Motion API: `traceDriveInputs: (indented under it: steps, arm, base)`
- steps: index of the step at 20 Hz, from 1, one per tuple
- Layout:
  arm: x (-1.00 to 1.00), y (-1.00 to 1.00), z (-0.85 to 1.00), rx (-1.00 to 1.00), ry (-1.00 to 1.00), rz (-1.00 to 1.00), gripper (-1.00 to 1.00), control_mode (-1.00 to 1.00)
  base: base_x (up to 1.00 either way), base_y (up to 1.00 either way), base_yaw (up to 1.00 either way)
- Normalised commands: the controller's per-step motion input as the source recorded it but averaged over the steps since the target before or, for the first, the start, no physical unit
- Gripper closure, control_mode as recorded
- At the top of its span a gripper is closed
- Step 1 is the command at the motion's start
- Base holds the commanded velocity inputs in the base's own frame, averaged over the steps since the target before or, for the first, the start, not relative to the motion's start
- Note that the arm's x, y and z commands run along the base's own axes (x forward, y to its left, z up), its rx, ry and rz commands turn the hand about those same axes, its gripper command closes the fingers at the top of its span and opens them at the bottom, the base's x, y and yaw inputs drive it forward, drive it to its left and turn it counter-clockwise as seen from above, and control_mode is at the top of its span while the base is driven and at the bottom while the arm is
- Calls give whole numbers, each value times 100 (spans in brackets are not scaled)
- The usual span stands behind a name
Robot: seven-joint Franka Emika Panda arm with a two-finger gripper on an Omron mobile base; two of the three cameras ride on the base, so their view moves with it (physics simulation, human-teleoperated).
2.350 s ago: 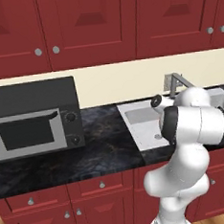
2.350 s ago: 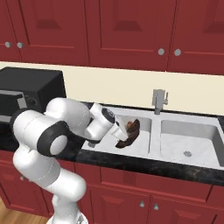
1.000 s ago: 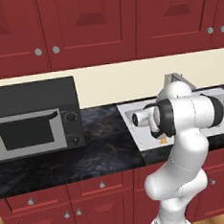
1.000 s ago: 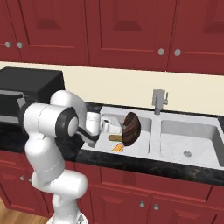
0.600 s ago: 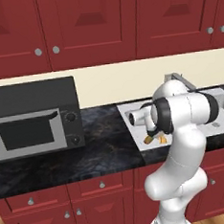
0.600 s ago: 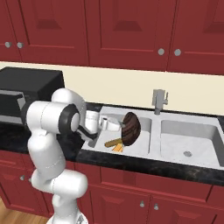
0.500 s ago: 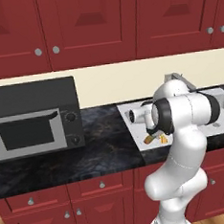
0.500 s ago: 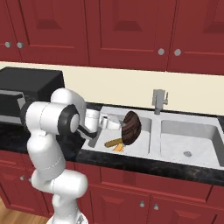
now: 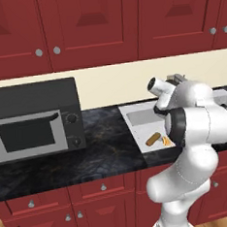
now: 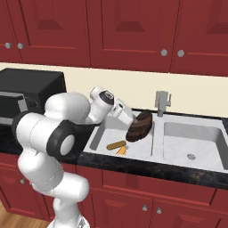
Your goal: Dump the hot dogs from the bowl so the bowl can be washed. Place the bowl in the sink after clearing the leftovers.
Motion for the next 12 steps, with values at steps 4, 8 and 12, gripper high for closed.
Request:
traceDriveInputs:
  steps: [4, 8, 12]
  arm:
    - [-100, -25, 13, 56, -18, -16, 100, -100]
    - [-100, 52, 18, 51, -43, -1, 100, -100]
    - [-99, 80, 34, 48, -48, 0, 100, -100]
  base:
    - [0, 0, 0]
    - [0, 0, 0]
    - [0, 0, 0]
